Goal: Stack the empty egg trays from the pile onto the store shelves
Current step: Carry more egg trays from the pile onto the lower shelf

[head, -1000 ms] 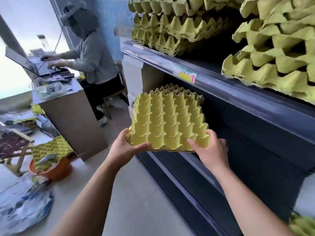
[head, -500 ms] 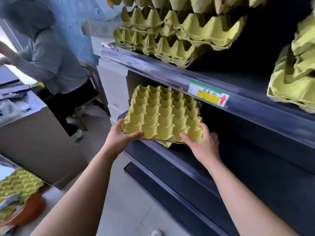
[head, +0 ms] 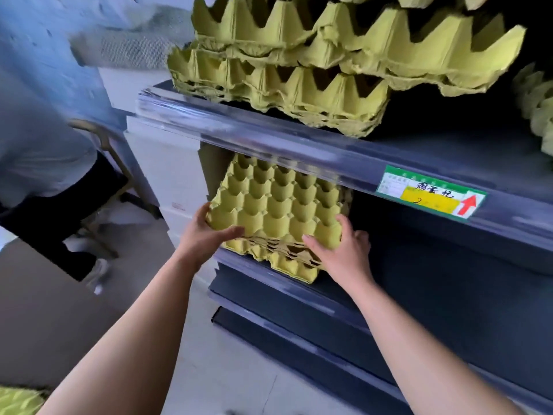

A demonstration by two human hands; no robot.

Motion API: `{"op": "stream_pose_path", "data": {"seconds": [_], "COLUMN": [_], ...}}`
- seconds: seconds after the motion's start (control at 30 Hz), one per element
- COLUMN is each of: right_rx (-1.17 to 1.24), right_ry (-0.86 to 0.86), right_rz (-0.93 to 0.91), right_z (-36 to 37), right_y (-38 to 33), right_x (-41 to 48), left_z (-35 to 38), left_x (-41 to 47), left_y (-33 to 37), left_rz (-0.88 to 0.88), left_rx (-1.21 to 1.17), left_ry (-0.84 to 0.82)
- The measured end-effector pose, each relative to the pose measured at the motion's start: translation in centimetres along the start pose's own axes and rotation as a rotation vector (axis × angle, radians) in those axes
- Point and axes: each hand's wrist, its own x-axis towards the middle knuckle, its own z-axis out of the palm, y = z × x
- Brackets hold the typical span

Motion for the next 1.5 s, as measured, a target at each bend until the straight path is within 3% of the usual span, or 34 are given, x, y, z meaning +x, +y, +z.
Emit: {"op": "stream_pose_path", "data": {"seconds": [0.2,0.53,0.7,0.87,1.13,1.5], "right_rx": [-0.055,-0.143,-0.166,-0.221,-0.32,-0.309], "right_ry": [0.076,0.136,0.192,0.283,0.394,0.584], "right_rz": [0.112,0.2,0.179,0.08,0.107,0.421], "right_z": [2.9,5.1,4.3,2.6,-2.6,-16.7], "right_y": [-2.4,-4.4,-4.7,-3.6,2.8,20.0], "right_x": [-0.2,-0.8,-2.3,-5.7,-14.3,-30.8], "left_z": [-2.1,-3.8,-3.6,-1.8,7.4,26.9], "left_x": [4.3,6.7,5.4,1.8,-8.8,-28.6], "left_y": [-0.4,-0.9,-0.3,0.8,2.2,3.3], "left_rz": [-0.013,0.029,0.292,0.621,0.867,1.004], "left_rx": [0.078,0.174,0.563,0.7,0.744,0.667], "left_ry": [-0.158,-0.278,-0.107,-0.064,-0.321,-0.645]}}
